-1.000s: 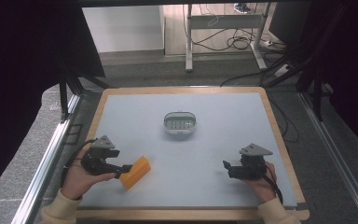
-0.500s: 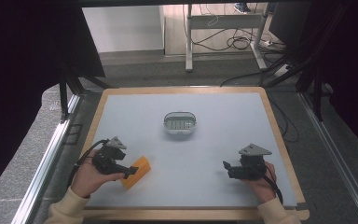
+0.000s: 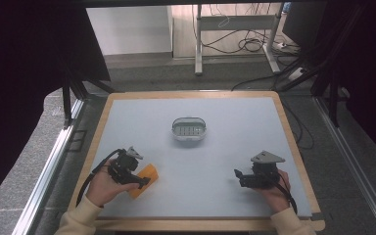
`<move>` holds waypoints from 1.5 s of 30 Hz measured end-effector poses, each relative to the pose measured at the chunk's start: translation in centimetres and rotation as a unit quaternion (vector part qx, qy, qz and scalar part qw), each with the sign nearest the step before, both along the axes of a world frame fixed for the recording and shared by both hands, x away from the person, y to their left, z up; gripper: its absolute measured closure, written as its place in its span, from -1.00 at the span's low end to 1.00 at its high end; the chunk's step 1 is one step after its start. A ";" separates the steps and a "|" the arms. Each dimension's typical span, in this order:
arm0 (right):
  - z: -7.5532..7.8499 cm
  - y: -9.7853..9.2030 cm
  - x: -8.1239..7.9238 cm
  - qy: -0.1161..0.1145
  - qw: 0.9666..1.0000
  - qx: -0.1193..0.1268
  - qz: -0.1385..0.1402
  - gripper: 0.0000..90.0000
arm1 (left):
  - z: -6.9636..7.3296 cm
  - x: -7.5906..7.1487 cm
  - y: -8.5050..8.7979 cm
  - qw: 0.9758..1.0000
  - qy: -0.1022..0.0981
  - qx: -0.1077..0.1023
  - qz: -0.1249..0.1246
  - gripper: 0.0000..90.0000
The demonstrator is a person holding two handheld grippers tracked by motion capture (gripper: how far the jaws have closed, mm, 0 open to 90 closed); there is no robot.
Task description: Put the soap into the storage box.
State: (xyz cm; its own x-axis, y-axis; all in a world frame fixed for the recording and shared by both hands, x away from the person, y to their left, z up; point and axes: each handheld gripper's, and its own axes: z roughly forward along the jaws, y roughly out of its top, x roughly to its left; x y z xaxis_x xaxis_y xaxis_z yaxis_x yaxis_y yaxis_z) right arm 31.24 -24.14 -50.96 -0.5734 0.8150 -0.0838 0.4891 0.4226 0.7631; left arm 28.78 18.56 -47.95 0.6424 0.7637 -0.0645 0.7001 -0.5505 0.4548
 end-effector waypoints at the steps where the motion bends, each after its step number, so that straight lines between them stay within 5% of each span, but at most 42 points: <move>1: 0.0 0.0 0.0 0.000 1.000 -0.001 0.000 -0.74 | -0.2 0.1 -0.2 1.000 0.003 0.004 -0.001 -0.35; 7: -0.1 0.1 0.0 0.003 1.000 -0.006 -0.001 -0.74 | -1.0 0.7 -1.0 1.000 0.027 0.016 -0.002 -0.23; 14: -0.3 0.1 0.1 0.009 1.000 -0.011 0.003 -0.72 | -1.4 0.8 -1.7 0.999 0.030 0.031 -0.002 -0.04; 19: -0.2 0.1 0.0 0.006 1.000 -0.012 0.003 -0.72 | -1.9 0.8 -1.8 0.999 0.038 0.035 -0.001 0.36; 27: -0.2 0.1 -0.1 0.007 1.000 -0.013 0.004 -0.71 | -1.7 0.7 -1.8 0.998 0.037 0.045 -0.005 0.37; 45: -0.2 0.1 -0.1 0.007 1.000 -0.015 0.003 -0.71 | 1.1 0.6 -0.2 0.999 0.011 -0.009 -0.033 0.38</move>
